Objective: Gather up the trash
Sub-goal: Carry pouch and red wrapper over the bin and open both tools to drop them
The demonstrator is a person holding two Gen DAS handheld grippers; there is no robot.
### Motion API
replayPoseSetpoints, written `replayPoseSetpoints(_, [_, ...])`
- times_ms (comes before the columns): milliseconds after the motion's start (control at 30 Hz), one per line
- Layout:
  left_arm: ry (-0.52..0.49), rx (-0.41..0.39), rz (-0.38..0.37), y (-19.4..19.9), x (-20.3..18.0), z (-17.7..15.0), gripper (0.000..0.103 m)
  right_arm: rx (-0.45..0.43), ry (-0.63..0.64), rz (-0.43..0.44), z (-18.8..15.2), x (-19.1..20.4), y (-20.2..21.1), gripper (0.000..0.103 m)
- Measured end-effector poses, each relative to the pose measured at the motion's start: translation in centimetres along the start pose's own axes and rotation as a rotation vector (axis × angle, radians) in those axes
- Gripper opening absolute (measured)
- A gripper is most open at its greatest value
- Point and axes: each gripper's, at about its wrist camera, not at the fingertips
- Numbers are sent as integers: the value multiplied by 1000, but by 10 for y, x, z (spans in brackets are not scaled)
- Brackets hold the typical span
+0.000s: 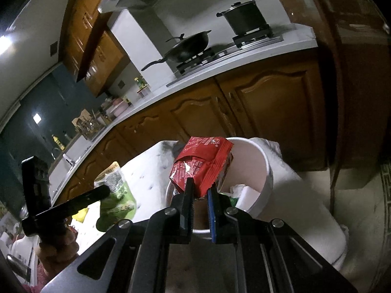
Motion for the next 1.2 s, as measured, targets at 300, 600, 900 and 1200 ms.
replayPoseSetpoints(300, [-46, 34, 10, -42, -27, 14, 56, 13, 0, -4, 8, -12, -9, 9])
replayPoseSetpoints(600, [-75, 76, 22, -71, -37, 18, 56, 47, -2, -7, 12, -20, -24, 9])
replayPoseSetpoints(900, [-77, 128, 32, -90, -38, 19, 62, 75, -43, 26, 11, -31, -39, 22])
replayPoseSetpoints(1200, [-72, 126, 26, -86, -37, 13, 66, 63, -61, 20, 9, -31, -38, 33])
Point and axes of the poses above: each gripper's, at about its wrist camera, not at the fingertips, and y roughly against the way its jaws point, x to its left, z to its top, and after that the axes turned 7 degrees about y, right-handed
